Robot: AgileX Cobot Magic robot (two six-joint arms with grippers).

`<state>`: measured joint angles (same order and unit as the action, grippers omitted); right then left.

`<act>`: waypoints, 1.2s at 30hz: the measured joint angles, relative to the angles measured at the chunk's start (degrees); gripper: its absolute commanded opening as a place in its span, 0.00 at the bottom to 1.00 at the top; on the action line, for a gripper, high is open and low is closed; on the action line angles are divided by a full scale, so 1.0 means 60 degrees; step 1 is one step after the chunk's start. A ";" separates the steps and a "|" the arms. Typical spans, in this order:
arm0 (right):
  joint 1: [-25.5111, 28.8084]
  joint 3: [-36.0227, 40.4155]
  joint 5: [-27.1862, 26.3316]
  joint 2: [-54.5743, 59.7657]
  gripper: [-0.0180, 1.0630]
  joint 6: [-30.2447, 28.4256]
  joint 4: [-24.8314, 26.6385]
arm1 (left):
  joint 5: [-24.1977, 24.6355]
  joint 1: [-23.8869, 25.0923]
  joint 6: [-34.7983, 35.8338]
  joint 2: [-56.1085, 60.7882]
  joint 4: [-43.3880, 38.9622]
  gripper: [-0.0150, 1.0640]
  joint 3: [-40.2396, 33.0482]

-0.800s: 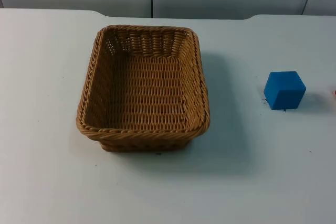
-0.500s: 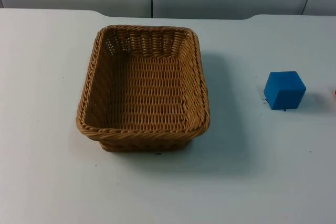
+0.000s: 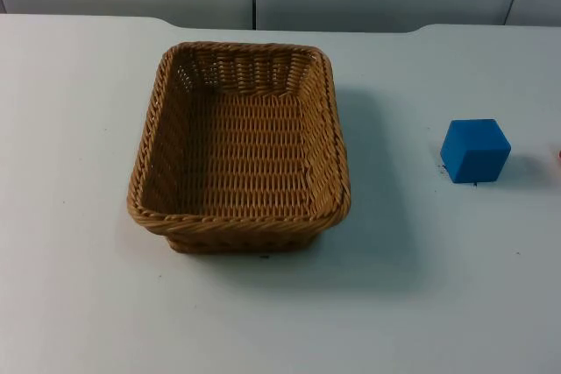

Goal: Pick up the basket with the left hand and place the blue cube into the basket with the right hand.

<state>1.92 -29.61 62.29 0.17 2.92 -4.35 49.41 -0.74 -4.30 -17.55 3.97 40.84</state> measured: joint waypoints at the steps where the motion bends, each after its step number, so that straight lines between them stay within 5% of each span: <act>1: 0.0000 0.0000 0.0000 0.0000 0.99 0.0000 0.0000 | -0.0145 0.0000 0.0000 -0.0302 0.0000 0.99 0.0069; 16: 0.0000 0.0000 0.0000 0.0000 0.99 0.0000 0.0000 | -0.2230 0.0000 -0.0447 -0.4296 0.0793 0.99 0.0208; 30: 0.0000 0.0000 0.0000 0.0000 0.99 0.0000 0.0000 | -0.2454 0.0000 -0.3199 -0.8966 0.3823 0.99 0.2336; 36: 0.0000 0.0000 0.0000 0.0000 0.99 0.0000 0.0000 | -0.2469 0.0000 -0.3519 -1.0865 0.4249 0.99 0.2839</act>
<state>1.92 -29.61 62.29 0.17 2.92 -4.35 34.59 -0.74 -25.42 -82.74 29.46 57.88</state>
